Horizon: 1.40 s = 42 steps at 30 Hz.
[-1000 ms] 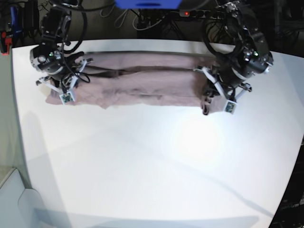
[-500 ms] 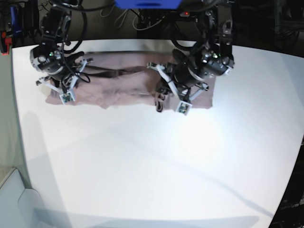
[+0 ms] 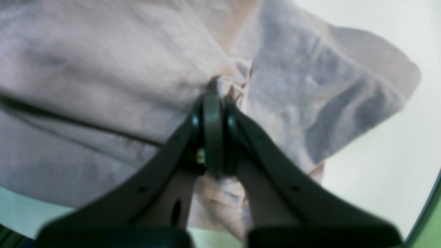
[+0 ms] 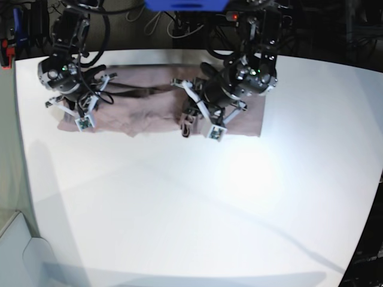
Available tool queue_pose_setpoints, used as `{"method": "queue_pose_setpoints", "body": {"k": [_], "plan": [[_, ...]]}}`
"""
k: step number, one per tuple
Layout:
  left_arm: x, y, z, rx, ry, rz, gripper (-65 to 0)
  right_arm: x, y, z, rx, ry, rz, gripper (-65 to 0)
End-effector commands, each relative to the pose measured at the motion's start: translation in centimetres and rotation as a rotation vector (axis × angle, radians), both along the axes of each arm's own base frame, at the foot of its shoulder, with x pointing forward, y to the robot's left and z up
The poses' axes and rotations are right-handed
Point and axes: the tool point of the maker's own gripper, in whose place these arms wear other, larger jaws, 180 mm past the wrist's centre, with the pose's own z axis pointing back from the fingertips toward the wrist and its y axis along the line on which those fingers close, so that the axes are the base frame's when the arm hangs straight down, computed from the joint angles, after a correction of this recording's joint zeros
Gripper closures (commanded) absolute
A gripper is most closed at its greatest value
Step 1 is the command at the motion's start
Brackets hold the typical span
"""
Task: Layout the t-shirt on the table in an organized manner, then fold the t-shirt properly
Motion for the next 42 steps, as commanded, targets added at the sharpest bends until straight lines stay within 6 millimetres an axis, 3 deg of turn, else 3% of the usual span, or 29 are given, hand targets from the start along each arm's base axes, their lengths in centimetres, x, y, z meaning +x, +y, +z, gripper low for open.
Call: {"method": "queue_pose_setpoints", "body": {"k": [1, 5, 10, 15, 19, 23, 28, 30, 34, 38, 42], "plan": [[0.7, -0.5, 1.2, -0.032, -0.037, -0.003, -0.5, -2.3, 0.0, -1.5, -0.025, 0.107, 0.017, 0.0], [0.1, -0.4, 0.7, -0.016, 0.002, -0.017, -2.9, -2.3, 0.0, -1.5, -0.025, 0.109, 0.017, 0.0], [0.5, -0.3, 1.1, -0.002, 0.004, -0.031, -19.5, -2.4, 0.0, -1.5, -0.026, 0.109, 0.017, 0.0], [1.1, -0.2, 2.7, -0.012, -0.042, -0.025, -20.6, -2.4, 0.0, -1.5, -0.026, 0.110, 0.017, 0.0], [1.4, -0.4, 5.2, -0.095, -0.088, -0.027, -20.8, -2.5, -0.2, -1.5, -0.027, 0.111, 0.012, 0.0], [2.4, 2.7, 6.9, -0.120, -0.133, 0.029, -20.8, -2.4, -0.2, -1.5, -0.029, 0.110, 0.011, 0.0], [3.1, 9.7, 6.3, -0.047, -0.134, 0.132, -20.9, -2.6, -0.4, -1.5, -0.035, 0.121, 0.009, -1.1], [2.7, 12.6, 5.6, -0.029, -0.113, 0.178, -20.9, -2.8, -0.8, -1.6, -0.052, 0.145, 0.008, -7.3], [2.5, 16.2, 4.1, -0.025, -0.062, 0.246, -20.9, -2.4, -1.7, 0.0, -0.101, 0.132, 0.004, -23.6], [1.9, 17.7, 1.1, -0.006, 0.030, 0.275, -20.9, -1.4, -2.5, 3.8, -0.160, 0.028, -0.003, -34.3], [2.1, 18.2, -0.4, -0.022, 0.050, 0.308, -20.9, -1.1, -3.0, 5.8, -0.201, -0.005, -0.013, -35.2]]}}
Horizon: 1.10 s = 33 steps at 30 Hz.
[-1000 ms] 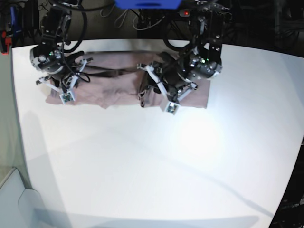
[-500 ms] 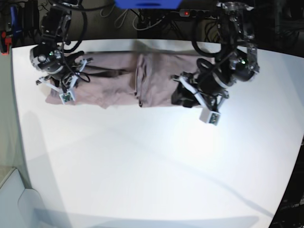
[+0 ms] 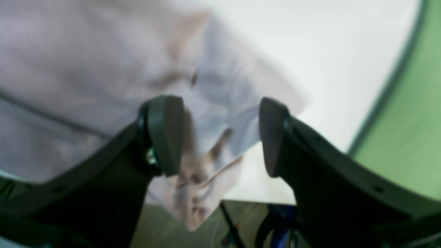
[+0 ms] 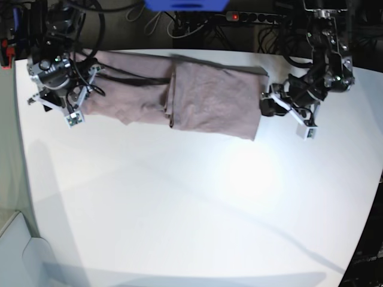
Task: Layout the t-shirt on the table in an organized manner, then fold the t-shirt properly
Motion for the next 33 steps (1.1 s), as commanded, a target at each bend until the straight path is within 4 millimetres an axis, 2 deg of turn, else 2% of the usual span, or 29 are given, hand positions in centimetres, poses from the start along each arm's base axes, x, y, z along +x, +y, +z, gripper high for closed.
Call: {"method": "queue_pose_setpoints", "body": {"k": [1, 3, 7, 11, 15, 18, 28, 33], "plan": [[1.2, 0.3, 1.0, -0.009, -0.046, 0.009, -20.9, 0.5, -0.1, 0.7, -0.009, -0.021, 0.010, -35.2], [1.1, 0.5, 0.2, -0.014, -0.027, 0.019, -20.9, 0.5, -0.4, 0.8, -0.012, -0.024, -0.001, -35.2], [0.6, -0.5, -0.7, -0.022, 0.003, -0.006, -20.9, 0.0, -1.7, 0.9, -0.006, -0.030, -0.067, -35.5], [0.4, -0.1, -1.2, 0.032, 0.012, -0.014, -20.9, -0.8, -3.7, 1.2, 0.008, -0.046, -0.190, -35.6], [0.4, 0.2, -1.4, 0.056, 0.017, -0.016, -20.9, -2.1, -4.6, 0.7, 0.009, 0.007, -0.263, -40.8], [0.4, 0.2, -1.4, 0.058, 0.017, -0.017, -20.9, -2.4, -4.5, 0.5, 0.012, 0.019, -0.268, -42.6], [0.1, 0.2, -1.5, 0.056, 0.021, -0.017, -20.9, -2.5, -3.7, -0.1, 0.038, 0.027, -0.271, -42.7], [0.2, 0.3, -1.2, 0.058, 0.014, -0.020, -20.9, -2.1, -3.1, -2.0, 0.084, 0.067, -0.271, -42.7]]}}
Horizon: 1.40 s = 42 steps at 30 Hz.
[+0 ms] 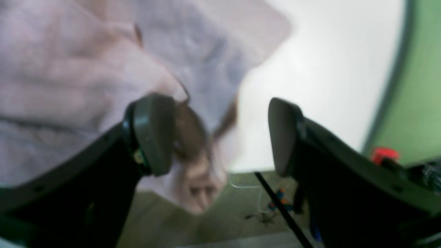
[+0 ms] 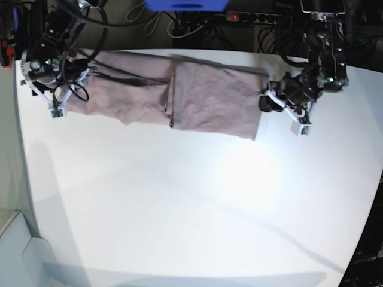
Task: Layout the t-shirt on the table in an organized manner, then fold the t-shirt properly
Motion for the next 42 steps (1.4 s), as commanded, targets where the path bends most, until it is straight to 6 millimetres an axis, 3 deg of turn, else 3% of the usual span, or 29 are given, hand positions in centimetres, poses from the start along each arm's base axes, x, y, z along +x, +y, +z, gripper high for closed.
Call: {"method": "queue_pose_setpoints", "body": {"k": [1, 5, 15, 20, 24, 31, 35, 38, 42], "plan": [[0.8, 0.2, 1.1, -0.001, -0.038, -0.001, -20.9, 0.5, -0.2, 0.2, -0.002, -0.013, 0.006, -42.7], [0.7, 0.2, 1.0, -0.001, -0.035, -0.004, -20.9, 0.1, 0.1, -1.0, 0.020, 0.018, 0.006, -42.7], [0.6, 0.4, 1.0, 0.000, -0.033, 0.000, -20.9, 0.1, 0.1, -1.1, 0.022, 0.020, 0.007, -42.2], [-0.1, 0.0, 1.5, 0.005, -0.041, -0.015, -20.9, 0.6, 1.2, -3.3, 0.088, 0.052, 0.012, -41.6], [-0.2, -0.2, 2.8, 0.014, -0.079, -0.026, -20.9, 0.8, 1.5, -4.1, 0.109, 0.061, 0.020, -35.5], [-0.8, -0.3, 3.2, 0.020, -0.086, -0.033, -20.9, 1.7, 1.9, -4.3, 0.126, 0.056, 0.024, -28.1], [-0.6, 1.8, 3.5, 0.039, -0.097, 0.023, -20.9, 1.7, 2.0, -4.4, 0.128, 0.058, 0.026, -19.8], [-0.4, 3.7, 3.9, 0.057, -0.108, 0.075, -20.9, 1.7, 1.9, -4.4, 0.126, 0.059, 0.026, -1.9], [-0.4, 6.1, 4.1, 0.082, -0.110, 0.140, -20.9, 1.8, 1.4, -4.1, 0.110, 0.055, 0.026, 0.0]]}}
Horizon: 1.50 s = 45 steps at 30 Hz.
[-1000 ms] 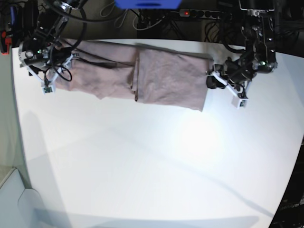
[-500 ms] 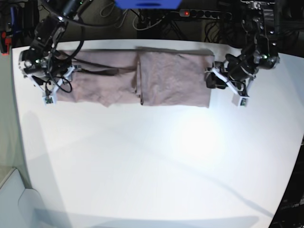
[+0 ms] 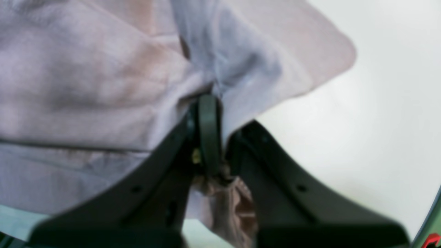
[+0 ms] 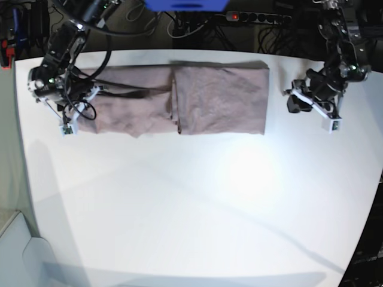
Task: Layout the t-shirt on the table in an organized manner, then fold the t-shirt properly
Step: 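Lift the strip's other end with the right gripper and fold it over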
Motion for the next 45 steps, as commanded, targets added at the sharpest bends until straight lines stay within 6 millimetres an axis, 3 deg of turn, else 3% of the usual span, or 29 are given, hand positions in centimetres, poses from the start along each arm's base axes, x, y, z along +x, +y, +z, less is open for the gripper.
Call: {"method": "queue_pose_setpoints", "body": {"k": [1, 5, 12, 16, 19, 40, 45], "plan": [[0.6, 0.5, 0.8, 0.009, -0.033, 0.005, -20.9, -2.1, -1.1, -1.0, -0.052, 0.114, 0.001, 0.0], [0.0, 1.5, -0.6, 0.008, 0.016, 0.021, -20.9, -1.4, -1.6, -0.2, -0.069, 0.089, -0.002, 0.0], [-0.5, 2.0, -1.8, -0.004, 0.048, 0.034, -20.9, 0.8, -2.6, 6.1, -0.173, -0.088, -0.027, 0.0], [-0.4, 1.9, -1.6, -0.003, 0.043, 0.030, -20.9, 1.2, -2.1, 7.6, -0.194, -0.132, -0.014, 0.0], [-0.4, 1.8, -1.6, -0.004, 0.043, 0.030, -20.9, 1.1, 0.0, 7.2, -0.190, -0.109, 0.065, 0.0], [-0.1, 1.8, -1.8, -0.005, 0.048, 0.033, -20.9, 3.7, 17.7, 9.7, -0.070, -0.250, 0.590, 0.0], [-0.6, 2.1, -3.3, -0.028, 0.086, 0.055, -20.9, 3.3, 21.3, 10.4, -0.044, -0.281, 0.698, 0.0]]}}
